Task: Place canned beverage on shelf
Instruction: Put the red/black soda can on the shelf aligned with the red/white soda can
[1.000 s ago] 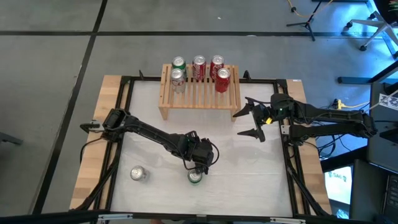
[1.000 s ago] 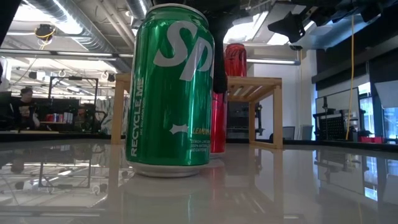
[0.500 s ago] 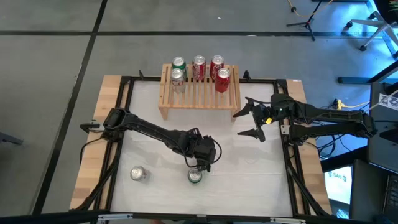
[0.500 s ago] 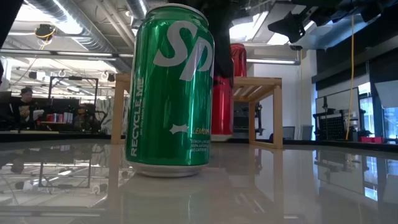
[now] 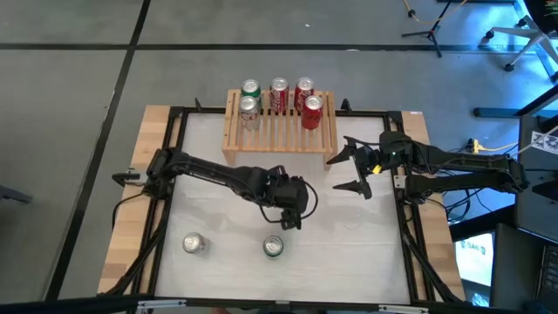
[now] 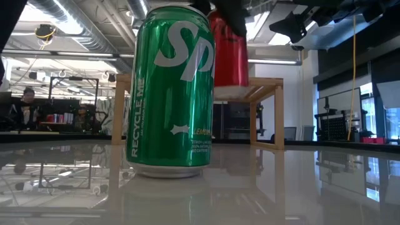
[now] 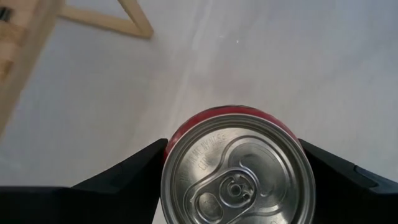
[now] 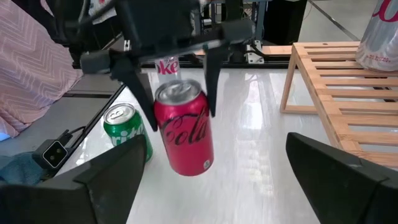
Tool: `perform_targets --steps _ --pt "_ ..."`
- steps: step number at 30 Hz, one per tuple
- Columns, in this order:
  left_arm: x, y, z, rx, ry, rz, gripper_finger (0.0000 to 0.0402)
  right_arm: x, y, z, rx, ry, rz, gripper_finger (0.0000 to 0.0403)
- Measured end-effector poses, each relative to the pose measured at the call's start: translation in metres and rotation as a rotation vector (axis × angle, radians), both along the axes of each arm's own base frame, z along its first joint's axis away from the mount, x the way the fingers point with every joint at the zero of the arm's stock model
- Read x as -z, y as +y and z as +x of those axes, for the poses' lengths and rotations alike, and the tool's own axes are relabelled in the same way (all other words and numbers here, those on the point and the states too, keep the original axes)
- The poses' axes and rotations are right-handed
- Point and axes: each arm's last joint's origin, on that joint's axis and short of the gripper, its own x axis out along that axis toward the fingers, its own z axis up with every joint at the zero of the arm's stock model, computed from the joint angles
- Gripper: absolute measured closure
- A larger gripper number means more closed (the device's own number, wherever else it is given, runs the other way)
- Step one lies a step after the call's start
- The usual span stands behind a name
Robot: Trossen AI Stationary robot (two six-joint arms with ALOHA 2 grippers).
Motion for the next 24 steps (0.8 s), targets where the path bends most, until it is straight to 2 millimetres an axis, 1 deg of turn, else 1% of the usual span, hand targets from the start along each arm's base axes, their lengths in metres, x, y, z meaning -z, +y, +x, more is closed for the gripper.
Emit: perform_targets --steps 4,11,24 --pt "-0.013 0.009 -0.001 -0.013 0.003 -0.017 0.0110 0.000 0.000 0.000 0.000 0.000 0.000 0.0024" --pt "-0.028 0.022 0.000 0.036 -0.008 0.023 0.0110 0.000 0.000 0.000 0.000 0.000 0.000 0.0024" --pt "-0.055 0.049 -0.002 0.042 -0.038 0.031 0.0110 0.000 0.000 0.000 -0.001 0.001 0.000 0.0024"
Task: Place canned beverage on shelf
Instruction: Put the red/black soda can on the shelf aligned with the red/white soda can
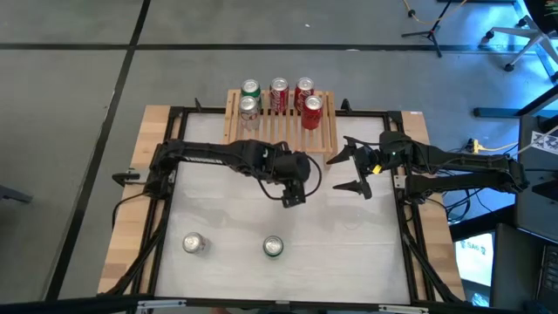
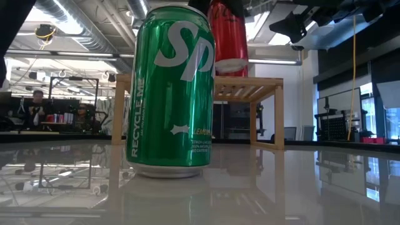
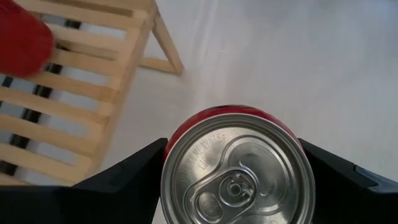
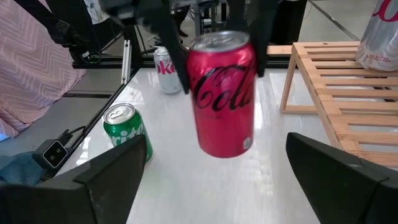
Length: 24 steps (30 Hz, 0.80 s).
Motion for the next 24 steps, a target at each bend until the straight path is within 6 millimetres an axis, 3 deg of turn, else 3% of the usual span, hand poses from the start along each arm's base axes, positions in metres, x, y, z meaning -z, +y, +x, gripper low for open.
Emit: perform_targets --steps 19,24 --pt "-0.050 0.050 -0.015 -0.006 -0.064 0.081 0.0110 0.000 0.000 0.000 0.000 0.000 0.000 0.0024" --pt "-0.048 0.071 -0.018 -0.056 -0.031 0.083 0.0110 0.000 0.000 0.000 0.000 0.001 0.000 0.0024"
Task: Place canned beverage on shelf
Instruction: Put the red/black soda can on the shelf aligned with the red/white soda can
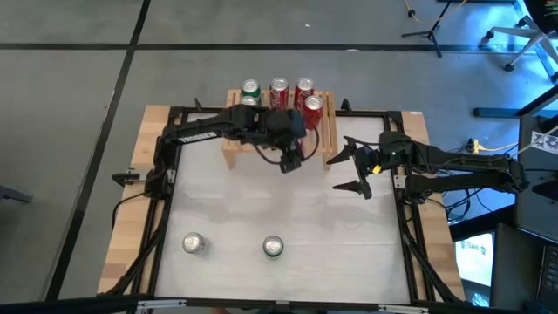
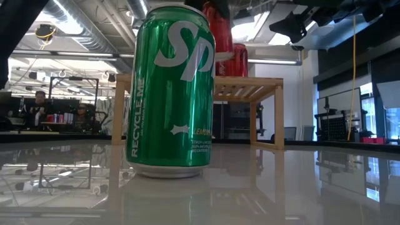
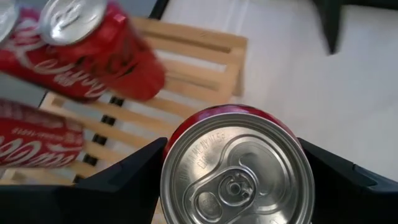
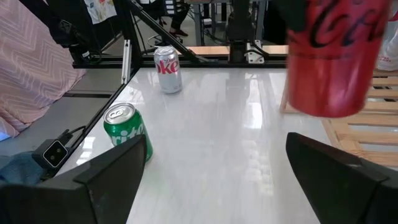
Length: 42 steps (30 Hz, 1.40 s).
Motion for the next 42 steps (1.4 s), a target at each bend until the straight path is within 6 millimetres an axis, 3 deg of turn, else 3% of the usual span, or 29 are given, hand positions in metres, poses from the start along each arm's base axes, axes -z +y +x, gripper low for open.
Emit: perform_targets --steps 25,33,42 --pt "0.002 0.095 -0.024 -0.140 0.035 -0.048 0.0110 0.000 0.000 0.000 0.000 -0.001 0.000 0.0024" --pt "0.003 0.115 -0.032 -0.160 0.030 -0.074 0.0110 0.000 0.000 0.000 0.000 0.000 0.000 0.0024" --pt "0.003 0.125 -0.036 -0.172 0.034 -0.067 0.0110 0.000 0.000 0.000 0.000 -0.001 0.000 0.0024"
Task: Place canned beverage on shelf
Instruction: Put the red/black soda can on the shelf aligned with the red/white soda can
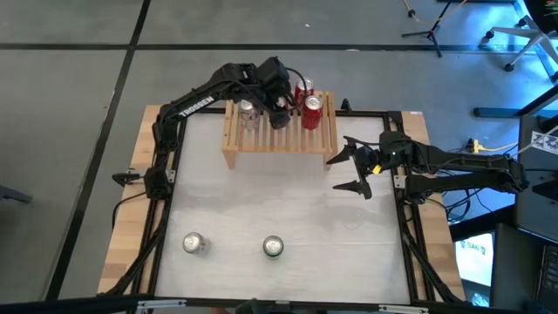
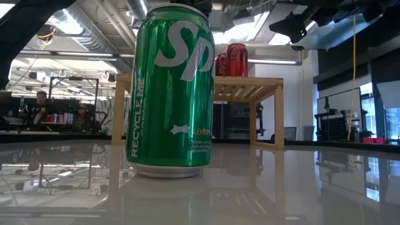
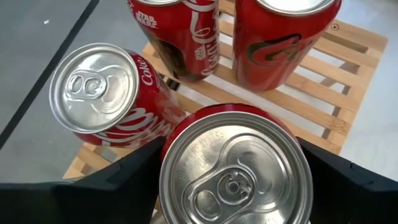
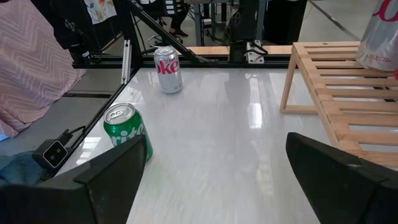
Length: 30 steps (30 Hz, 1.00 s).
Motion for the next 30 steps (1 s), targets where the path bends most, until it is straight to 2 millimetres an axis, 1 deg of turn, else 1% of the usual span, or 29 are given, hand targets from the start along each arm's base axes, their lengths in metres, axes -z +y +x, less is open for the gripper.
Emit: perform_targets --steps 4,9,11,16,20,24,30 --pt "0.006 0.003 0.002 -0.005 0.006 -0.002 0.0110 0.000 0.000 0.000 0.000 0.000 0.000 0.0024" --pt "0.020 0.005 0.005 -0.007 0.054 -0.021 0.0110 0.000 0.000 0.000 0.000 0.000 0.000 0.0024" --pt "0.023 0.006 0.006 -0.008 0.057 -0.021 0.0110 0.000 0.000 0.000 0.000 0.000 0.000 0.0024" --pt "0.023 0.006 0.006 -0.013 0.057 -0.012 0.0110 0.000 0.000 0.000 0.000 0.000 0.000 0.0024" --pt "0.023 0.006 0.006 0.036 0.064 -0.003 0.0093 0.000 0.000 0.000 0.000 -0.001 0.000 0.0024" --pt "0.023 0.006 0.006 0.039 0.065 -0.003 0.0076 0.000 0.000 0.000 0.000 0.000 -0.001 0.0024" --pt "0.024 0.006 0.006 0.021 0.078 0.017 0.0071 0.000 0.000 0.000 0.000 0.000 0.000 0.0024"
